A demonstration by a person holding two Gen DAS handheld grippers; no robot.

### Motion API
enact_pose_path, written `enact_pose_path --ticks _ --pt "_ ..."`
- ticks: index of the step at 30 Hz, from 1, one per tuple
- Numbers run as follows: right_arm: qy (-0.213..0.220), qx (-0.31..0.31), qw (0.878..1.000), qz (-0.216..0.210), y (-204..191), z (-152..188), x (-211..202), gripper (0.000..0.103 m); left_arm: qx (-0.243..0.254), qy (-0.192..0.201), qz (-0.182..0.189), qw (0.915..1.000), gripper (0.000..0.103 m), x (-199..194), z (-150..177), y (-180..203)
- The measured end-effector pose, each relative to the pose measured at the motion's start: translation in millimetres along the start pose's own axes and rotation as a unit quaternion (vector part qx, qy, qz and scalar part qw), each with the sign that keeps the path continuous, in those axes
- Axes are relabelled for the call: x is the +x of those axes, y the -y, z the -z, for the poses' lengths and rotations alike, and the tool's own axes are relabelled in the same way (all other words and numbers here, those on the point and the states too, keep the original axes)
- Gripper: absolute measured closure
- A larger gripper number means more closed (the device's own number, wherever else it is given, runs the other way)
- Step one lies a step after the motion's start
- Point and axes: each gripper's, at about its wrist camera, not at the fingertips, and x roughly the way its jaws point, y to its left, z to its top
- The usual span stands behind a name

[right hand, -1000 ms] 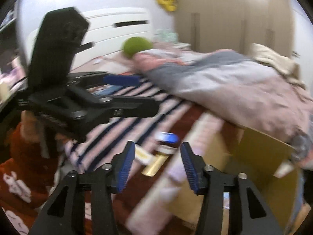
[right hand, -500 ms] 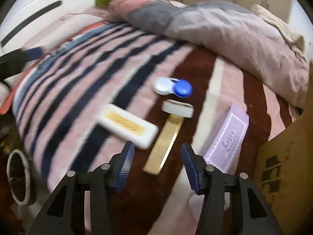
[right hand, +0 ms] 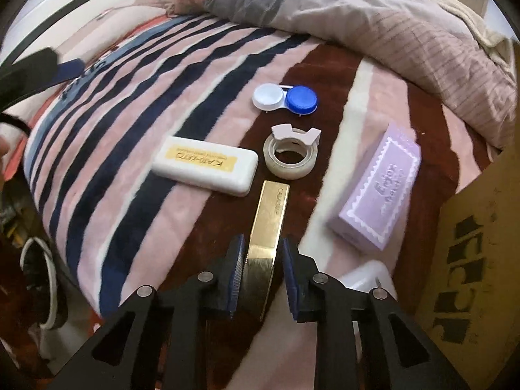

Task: Organize rigid objects
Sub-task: 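Grasp the gold stick with the right gripper, then drop the gold stick into the cardboard box with the right gripper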

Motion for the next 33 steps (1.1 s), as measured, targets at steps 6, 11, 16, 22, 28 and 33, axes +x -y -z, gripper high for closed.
enact_pose_path --ticks 6,11,16,22,28,33 --pt "0.049 -0.034 0.997 -0.057 -18.8 -5.3 -30.0 0.089 0.012 -0.008 0.048 0.9988 0.008 -1.1 -3.0 17.3" --pt "0.121 -0.072 0.985 -0.102 -40.6 -24.0 -91.7 0.089 0.018 0.003 0.089 0.9958 0.014 -5.7 -20.8 40.4" --pt "0.174 -0.075 0.976 -0.105 -26.8 -32.1 -144.5 0.089 0.051 0.023 0.127 0.9902 0.041 -12.0 -47.4 79.5" --pt "0.205 -0.037 0.974 -0.090 25.7 -19.5 -180.6 0.089 0.102 0.024 0.143 0.9841 0.068 5.2 -77.6 143.2" --pt "0.210 0.019 0.975 -0.064 93.0 2.3 -204.2 0.089 0.135 -0.002 0.176 0.9750 0.069 46.5 -100.4 206.4" --pt "0.188 0.071 0.978 -0.048 140.7 18.5 -202.9 0.090 0.155 -0.044 0.181 0.9701 0.069 85.5 -104.3 244.3"
